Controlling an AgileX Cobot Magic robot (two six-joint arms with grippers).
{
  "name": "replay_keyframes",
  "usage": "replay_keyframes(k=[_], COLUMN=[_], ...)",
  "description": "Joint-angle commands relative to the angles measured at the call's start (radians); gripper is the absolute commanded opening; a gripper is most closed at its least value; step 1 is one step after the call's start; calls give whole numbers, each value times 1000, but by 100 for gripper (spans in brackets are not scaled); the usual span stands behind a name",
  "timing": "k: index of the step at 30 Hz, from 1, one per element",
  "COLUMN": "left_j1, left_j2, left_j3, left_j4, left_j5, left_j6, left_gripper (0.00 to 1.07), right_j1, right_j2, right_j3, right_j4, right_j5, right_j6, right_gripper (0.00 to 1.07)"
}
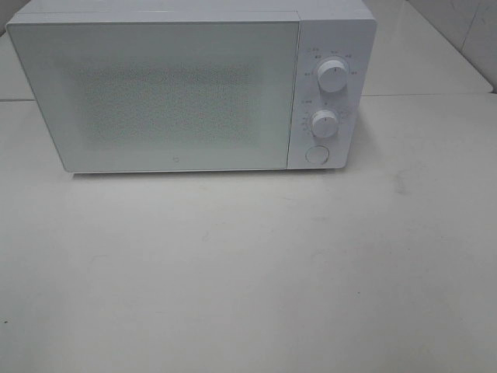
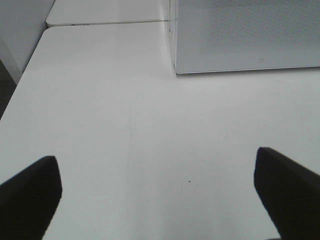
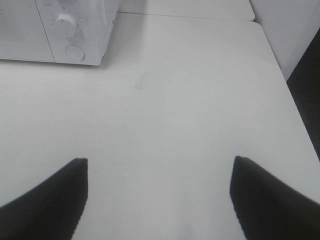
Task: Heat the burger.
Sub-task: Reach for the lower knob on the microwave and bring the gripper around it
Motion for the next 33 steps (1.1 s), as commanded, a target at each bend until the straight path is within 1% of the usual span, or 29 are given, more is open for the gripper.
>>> replay_keyframes(k=[1,2,5,7,8,10,13,15,19,21,22,24,27,29,33], left_j1=[0,0,0,0,0,0,0,0,0,0,0,0,0,0,0], left_j2=[-30,-30,-30,-30,-30,-30,-30,-30,-30,-30,-30,-30,-30,-30,-30], left_j3=[3,3,3,3,3,3,3,3,3,3,3,3,3,3,3], left_j4=[-3,-3,-3,-3,-3,-3,-3,-3,-3,-3,-3,-3,-3,-3,-3], left_j5=[-10,-10,-10,-10,-10,-10,-10,-10,-10,-10,-10,-10,-10,-10,-10], left_j6=[-5,-5,-5,-5,-5,-5,-5,-5,-5,-5,-5,-5,-5,-5,-5], left_gripper=[100,100,100,100,100,100,100,100,100,100,100,100,100,100,100], right_j1=[-3,-3,-3,-3,-3,-3,-3,-3,-3,-3,-3,-3,-3,-3,-3], right_j2=[47,79,92,145,145,214,233,292,343,420,420,482,499,575,633], right_j3=[-13,-13,-13,-13,-13,-13,-13,-13,-13,-13,-13,-13,-13,-13,-13], right_j4=[-4,-3,-3,-2,-2,-2,-2,-2,-2,-2,-2,-2,-2,-2,-2], right_j5=[-60,-92,-111,-164,-164,-229,-247,-302,-352,-430,-430,-485,-501,-571,-625], right_j6=[7,7,7,7,7,7,7,7,7,7,7,7,7,7,7], right_gripper=[76,76,76,76,76,76,76,76,76,76,76,76,76,76,76])
